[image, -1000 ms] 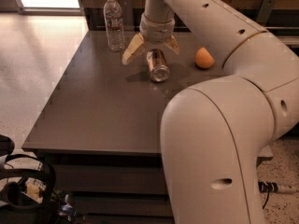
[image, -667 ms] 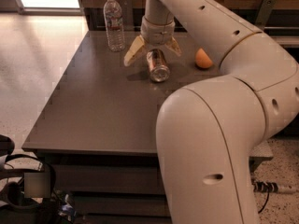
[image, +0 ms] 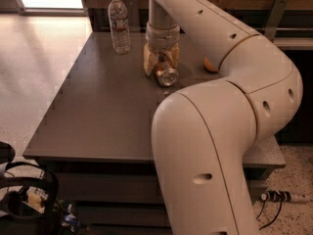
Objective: Place orange can upright
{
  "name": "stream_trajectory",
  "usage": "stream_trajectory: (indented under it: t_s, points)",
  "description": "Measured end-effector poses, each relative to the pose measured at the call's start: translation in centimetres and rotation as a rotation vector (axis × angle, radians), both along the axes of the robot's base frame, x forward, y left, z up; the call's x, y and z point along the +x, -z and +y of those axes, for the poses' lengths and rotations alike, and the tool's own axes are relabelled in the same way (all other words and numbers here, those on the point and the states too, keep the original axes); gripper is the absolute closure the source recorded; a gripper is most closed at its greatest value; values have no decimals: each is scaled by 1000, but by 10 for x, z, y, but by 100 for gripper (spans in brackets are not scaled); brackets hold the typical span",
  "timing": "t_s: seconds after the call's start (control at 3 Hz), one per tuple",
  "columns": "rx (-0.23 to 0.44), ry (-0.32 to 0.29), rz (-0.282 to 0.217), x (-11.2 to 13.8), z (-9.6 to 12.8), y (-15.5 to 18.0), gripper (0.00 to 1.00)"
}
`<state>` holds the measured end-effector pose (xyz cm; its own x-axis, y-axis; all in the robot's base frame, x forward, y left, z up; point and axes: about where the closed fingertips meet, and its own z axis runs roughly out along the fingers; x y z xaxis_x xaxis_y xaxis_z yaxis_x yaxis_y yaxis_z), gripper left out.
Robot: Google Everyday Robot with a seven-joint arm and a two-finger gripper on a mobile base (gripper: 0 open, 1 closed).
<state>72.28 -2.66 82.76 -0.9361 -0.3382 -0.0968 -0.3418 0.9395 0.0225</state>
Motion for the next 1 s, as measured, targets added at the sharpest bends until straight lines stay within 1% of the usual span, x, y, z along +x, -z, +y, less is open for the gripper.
stream_trajectory:
  t_s: [0.67,1.0]
  points:
    - [13,-2,-24,9,6,6,88]
    - [14,-2,-25,9,6,5,100]
